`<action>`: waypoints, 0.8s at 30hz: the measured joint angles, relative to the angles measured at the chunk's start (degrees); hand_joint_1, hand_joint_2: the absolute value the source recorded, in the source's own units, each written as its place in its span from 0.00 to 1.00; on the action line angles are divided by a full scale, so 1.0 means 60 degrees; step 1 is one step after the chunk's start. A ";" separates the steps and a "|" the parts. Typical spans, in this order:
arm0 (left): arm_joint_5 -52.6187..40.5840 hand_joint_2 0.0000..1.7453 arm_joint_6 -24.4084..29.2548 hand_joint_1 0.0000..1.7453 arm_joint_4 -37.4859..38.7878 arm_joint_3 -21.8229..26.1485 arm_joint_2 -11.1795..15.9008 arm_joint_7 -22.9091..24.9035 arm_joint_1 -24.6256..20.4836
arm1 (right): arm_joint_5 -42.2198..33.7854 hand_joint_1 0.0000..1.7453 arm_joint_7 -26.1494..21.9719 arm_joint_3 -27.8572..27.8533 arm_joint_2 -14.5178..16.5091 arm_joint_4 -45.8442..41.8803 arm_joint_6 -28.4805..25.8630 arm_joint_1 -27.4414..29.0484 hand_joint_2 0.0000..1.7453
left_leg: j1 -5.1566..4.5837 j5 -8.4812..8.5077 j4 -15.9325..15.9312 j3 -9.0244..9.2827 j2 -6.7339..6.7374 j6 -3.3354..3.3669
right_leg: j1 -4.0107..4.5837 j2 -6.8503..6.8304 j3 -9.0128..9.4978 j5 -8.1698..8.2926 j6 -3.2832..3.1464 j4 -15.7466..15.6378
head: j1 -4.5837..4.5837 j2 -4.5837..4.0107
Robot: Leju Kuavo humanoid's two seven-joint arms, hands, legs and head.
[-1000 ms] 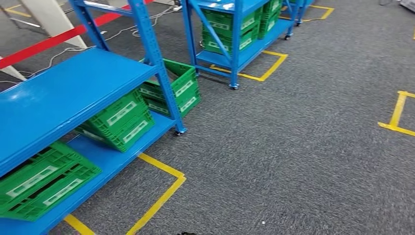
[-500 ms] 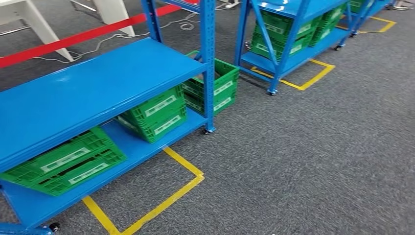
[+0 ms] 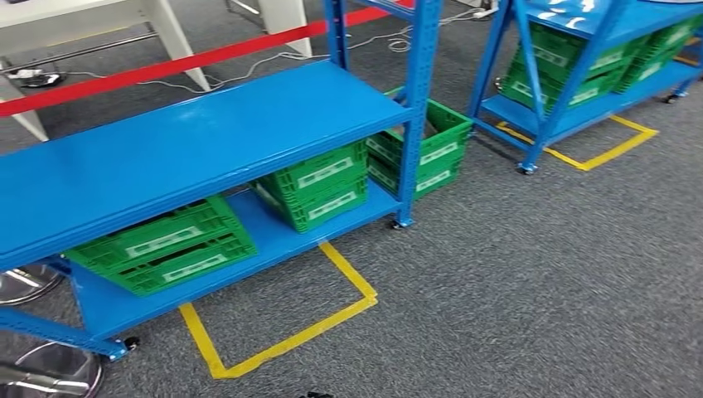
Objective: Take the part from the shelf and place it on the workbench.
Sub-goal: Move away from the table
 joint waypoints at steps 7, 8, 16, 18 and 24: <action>0.0160 0.00 0.0044 0.00 0.0000 0.0038 -0.0024 -0.0124 0.0023 | 0.0035 0.00 -0.0076 -0.0002 -0.0002 -0.0004 -0.0028 -0.0009 0.00 | -0.0215 0.0735 -0.2337 0.1088 0.0779 0.0399 | 0.0129 -0.0683 0.0145 -0.0168 0.0234 -0.0031 | 0.0007 0.0000; 0.0177 0.00 0.0042 0.00 0.0000 0.0053 -0.0024 -0.0147 0.0039 | 0.0044 0.00 -0.0087 -0.0002 -0.0005 -0.0007 -0.0034 -0.0009 0.00 | -0.0175 0.0764 -0.2392 0.1115 0.0648 0.0442 | 0.0117 -0.0546 0.0137 -0.0248 0.0290 0.0038 | 0.0023 0.0000; 0.0163 0.00 0.0035 0.00 0.0000 0.0125 -0.0047 -0.0248 0.0042 | 0.0065 0.00 -0.0114 0.0000 -0.0033 -0.0018 -0.0119 -0.0049 0.00 | -0.0052 0.0827 -0.2452 0.1196 -0.0447 0.0542 | -0.0014 0.0548 -0.0934 -0.0532 0.0513 0.1847 | 0.0090 0.0000; 0.0153 0.00 0.0027 0.00 0.0000 0.0149 -0.0054 -0.0245 0.0032 | 0.0063 0.00 -0.0128 0.0000 -0.0032 -0.0015 -0.0116 -0.0022 0.00 | -0.0043 0.0793 -0.2386 0.1188 -0.0725 0.0454 | -0.0089 0.0927 -0.0410 -0.0003 0.0524 0.0624 | 0.0100 0.0000; 0.0077 0.00 0.0026 0.00 0.0000 0.0188 -0.0049 -0.0240 0.0066 | 0.0056 0.00 -0.0241 -0.0004 -0.0024 -0.0013 -0.0100 -0.0007 0.00 | -0.0021 0.0660 -0.2060 0.0915 -0.0785 0.0133 | -0.0099 0.0826 -0.0070 0.0078 0.0161 0.0037 | 0.0048 0.0000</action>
